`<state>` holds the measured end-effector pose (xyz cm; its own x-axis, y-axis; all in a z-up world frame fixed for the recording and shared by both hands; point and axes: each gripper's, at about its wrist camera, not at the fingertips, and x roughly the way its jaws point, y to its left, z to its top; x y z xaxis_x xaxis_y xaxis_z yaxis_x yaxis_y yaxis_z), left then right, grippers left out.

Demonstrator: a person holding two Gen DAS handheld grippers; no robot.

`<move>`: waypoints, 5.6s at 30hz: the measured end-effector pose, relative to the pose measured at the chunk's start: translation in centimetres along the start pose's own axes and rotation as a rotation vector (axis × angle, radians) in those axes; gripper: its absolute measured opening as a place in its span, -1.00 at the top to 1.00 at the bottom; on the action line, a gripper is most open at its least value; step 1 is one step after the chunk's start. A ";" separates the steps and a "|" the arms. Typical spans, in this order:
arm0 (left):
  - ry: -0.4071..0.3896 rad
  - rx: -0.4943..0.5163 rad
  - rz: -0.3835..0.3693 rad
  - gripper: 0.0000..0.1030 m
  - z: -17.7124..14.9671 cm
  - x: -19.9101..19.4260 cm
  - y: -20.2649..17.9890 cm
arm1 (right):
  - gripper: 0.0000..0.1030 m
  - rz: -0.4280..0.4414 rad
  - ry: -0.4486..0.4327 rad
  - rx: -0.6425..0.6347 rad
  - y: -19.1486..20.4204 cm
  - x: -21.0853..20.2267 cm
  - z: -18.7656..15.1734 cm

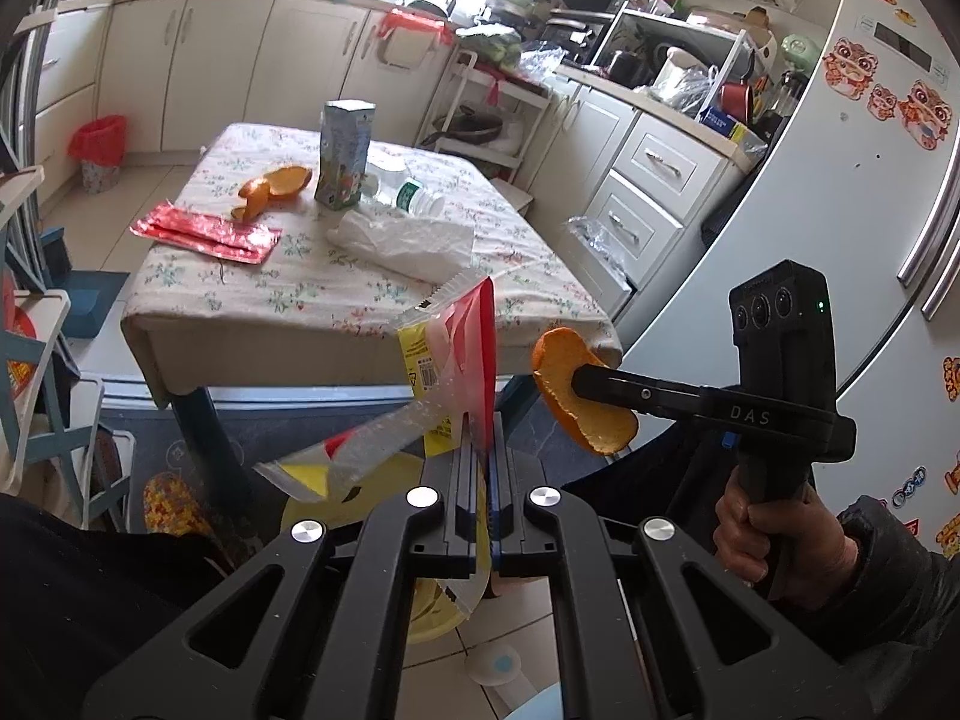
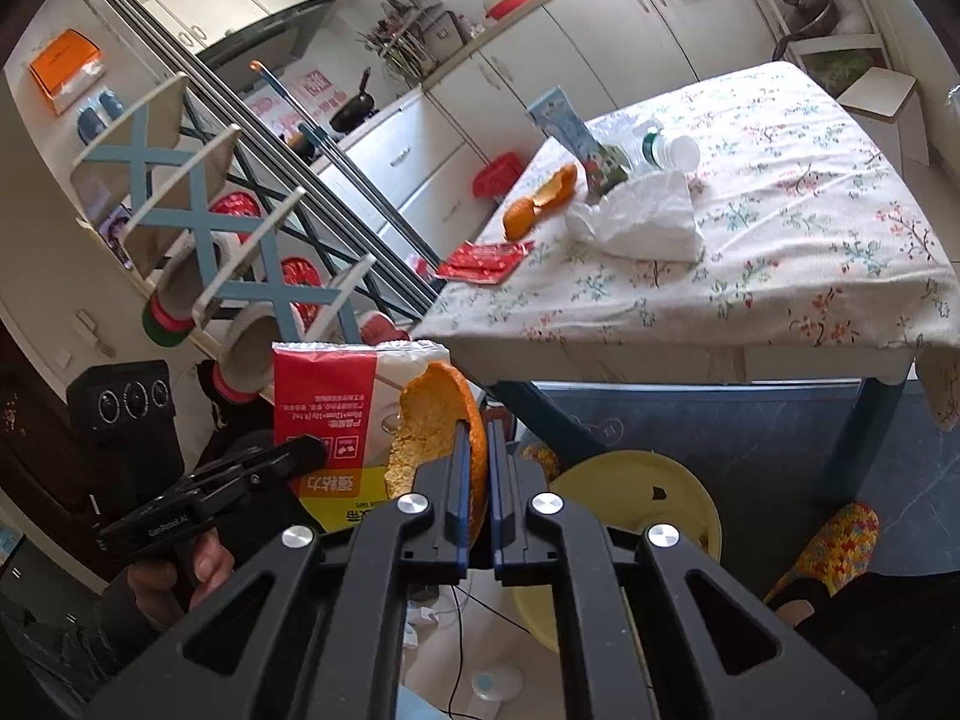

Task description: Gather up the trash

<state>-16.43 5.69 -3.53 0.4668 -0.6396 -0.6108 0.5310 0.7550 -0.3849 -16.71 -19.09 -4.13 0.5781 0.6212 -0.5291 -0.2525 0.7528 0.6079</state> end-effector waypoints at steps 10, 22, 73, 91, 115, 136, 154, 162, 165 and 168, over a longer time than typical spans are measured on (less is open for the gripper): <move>0.023 -0.002 0.037 0.26 -0.4 0.6 0.3 | 0.44 -0.092 0.167 0.033 -0.8 4.1 -1.5; -0.015 -0.013 0.077 0.01 -0.3 -0.2 0.8 | -0.07 -0.107 0.167 0.047 -0.9 4.0 -1.7; -0.028 0.085 0.315 -0.65 0.2 0.8 -0.2 | -0.85 -0.334 -0.155 -0.224 3.7 -0.5 1.5; -0.061 -0.006 0.349 -0.69 5.1 2.4 3.5 | -0.86 -0.368 -0.128 -0.286 2.9 1.7 5.9; 0.051 -0.007 0.409 -0.69 18.1 13.2 11.4 | -0.86 -0.403 0.086 -0.352 -0.7 12.4 13.7; 0.175 -0.037 0.553 -0.69 22.2 20.9 17.6 | -0.13 -0.417 0.216 -0.311 -5.1 16.3 15.2; 0.238 -0.111 0.443 0.52 21.9 22.6 19.1 | 0.52 -0.349 0.190 -0.240 -5.9 14.5 16.4; 0.153 -0.132 0.398 0.58 22.2 20.1 18.1 | 0.52 -0.330 0.159 -0.223 -6.4 13.1 16.5; 0.104 -0.121 0.385 0.58 22.1 19.0 17.3 | 0.52 -0.326 0.147 -0.224 -6.3 12.8 16.3; 0.065 -0.100 0.388 0.58 22.1 18.2 16.3 | 0.52 -0.321 0.134 -0.220 -6.1 12.4 15.9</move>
<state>16.35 3.15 -5.63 0.5719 -0.2963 -0.7650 0.2514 0.9509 -0.1803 4.31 -19.38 -5.01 0.5518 0.3588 -0.7529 -0.2439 0.9327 0.2657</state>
